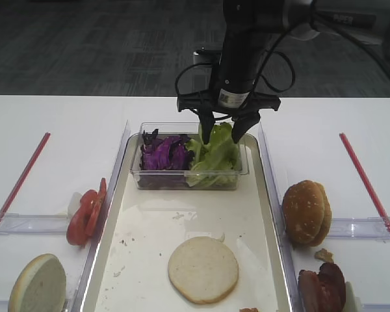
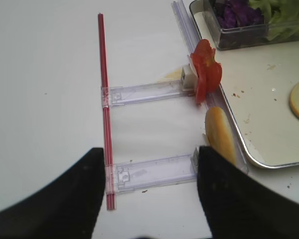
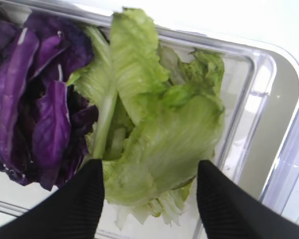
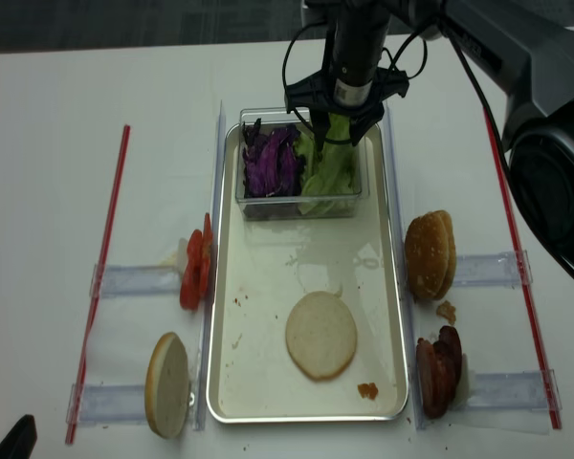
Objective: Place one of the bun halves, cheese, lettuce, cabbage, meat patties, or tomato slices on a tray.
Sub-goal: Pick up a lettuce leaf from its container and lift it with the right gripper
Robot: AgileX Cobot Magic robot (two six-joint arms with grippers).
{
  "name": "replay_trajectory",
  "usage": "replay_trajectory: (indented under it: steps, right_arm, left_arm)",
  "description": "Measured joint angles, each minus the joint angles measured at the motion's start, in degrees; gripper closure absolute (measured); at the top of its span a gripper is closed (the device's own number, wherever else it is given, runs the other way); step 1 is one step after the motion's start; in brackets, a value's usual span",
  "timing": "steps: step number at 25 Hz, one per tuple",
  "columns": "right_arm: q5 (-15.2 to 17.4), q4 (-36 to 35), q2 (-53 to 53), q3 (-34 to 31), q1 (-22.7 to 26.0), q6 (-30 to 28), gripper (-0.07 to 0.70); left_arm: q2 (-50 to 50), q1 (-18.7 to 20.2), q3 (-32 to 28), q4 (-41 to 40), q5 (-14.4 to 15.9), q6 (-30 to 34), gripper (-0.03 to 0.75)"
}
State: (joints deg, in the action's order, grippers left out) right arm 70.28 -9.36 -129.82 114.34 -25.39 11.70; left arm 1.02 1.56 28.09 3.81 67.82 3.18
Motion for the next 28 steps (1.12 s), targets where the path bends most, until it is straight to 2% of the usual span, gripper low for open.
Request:
replay_trajectory:
  steps: [9,15,23,28]
  right_arm:
    - [0.0,0.29,-2.63,0.08,0.0,1.16,0.207]
    - [0.0,0.29,-2.87,0.08,0.0,1.16,0.343]
    - [0.0,0.29,-2.87,0.08,0.0,1.16,0.426]
    - [0.0,0.29,-2.87,0.08,0.0,1.03,0.563]
  left_arm:
    - [0.0,0.0,0.0,0.0,0.0,0.0,0.324]
    - [0.0,0.0,0.0,0.0,0.0,0.0,0.324]
    - [0.0,0.0,0.0,0.0,0.0,0.0,0.324]
    - [0.0,0.0,0.0,0.0,0.0,0.0,0.324]
